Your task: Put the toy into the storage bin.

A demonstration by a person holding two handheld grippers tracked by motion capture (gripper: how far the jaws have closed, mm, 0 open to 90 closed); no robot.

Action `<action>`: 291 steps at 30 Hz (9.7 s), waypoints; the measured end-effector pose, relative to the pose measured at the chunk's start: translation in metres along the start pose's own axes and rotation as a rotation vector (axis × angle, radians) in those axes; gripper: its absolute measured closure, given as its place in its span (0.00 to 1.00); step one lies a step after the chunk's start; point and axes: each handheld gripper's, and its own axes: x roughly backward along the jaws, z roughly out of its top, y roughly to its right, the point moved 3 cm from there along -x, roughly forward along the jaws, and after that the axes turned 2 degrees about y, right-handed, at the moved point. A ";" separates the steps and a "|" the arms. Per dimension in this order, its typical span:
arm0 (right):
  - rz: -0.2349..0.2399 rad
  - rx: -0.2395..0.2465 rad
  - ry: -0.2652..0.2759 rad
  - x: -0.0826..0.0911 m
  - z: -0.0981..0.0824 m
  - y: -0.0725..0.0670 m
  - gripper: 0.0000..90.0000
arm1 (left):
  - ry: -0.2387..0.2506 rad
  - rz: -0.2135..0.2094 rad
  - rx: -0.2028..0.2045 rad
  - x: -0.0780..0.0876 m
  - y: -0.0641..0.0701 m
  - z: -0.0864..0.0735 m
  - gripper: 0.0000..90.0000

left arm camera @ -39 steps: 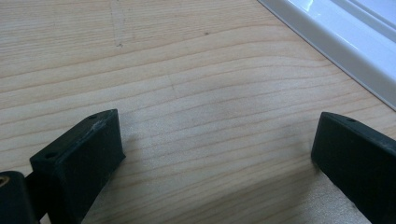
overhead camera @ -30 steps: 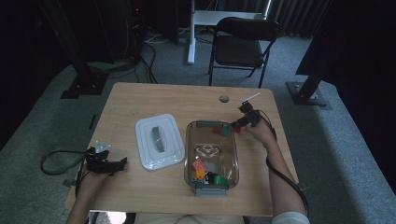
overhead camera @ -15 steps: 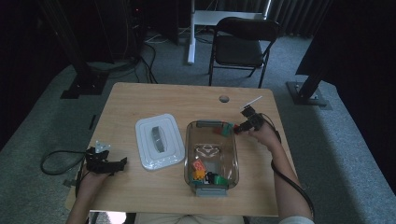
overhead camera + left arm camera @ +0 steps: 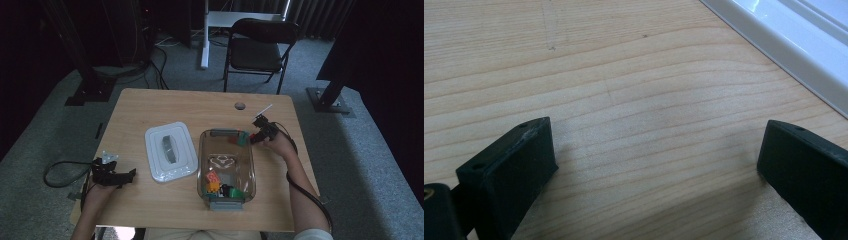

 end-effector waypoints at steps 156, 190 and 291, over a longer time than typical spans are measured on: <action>0.164 0.316 0.164 0.157 -0.059 -0.104 0.55 | 0.001 0.000 0.002 0.000 0.000 0.000 0.03; 0.050 0.001 0.138 0.050 0.005 -0.005 0.54 | 0.000 0.000 0.000 0.000 0.000 0.000 0.03; 0.204 0.505 0.172 0.167 -0.032 -0.145 0.65 | -0.002 0.000 -0.001 0.000 0.000 0.000 0.03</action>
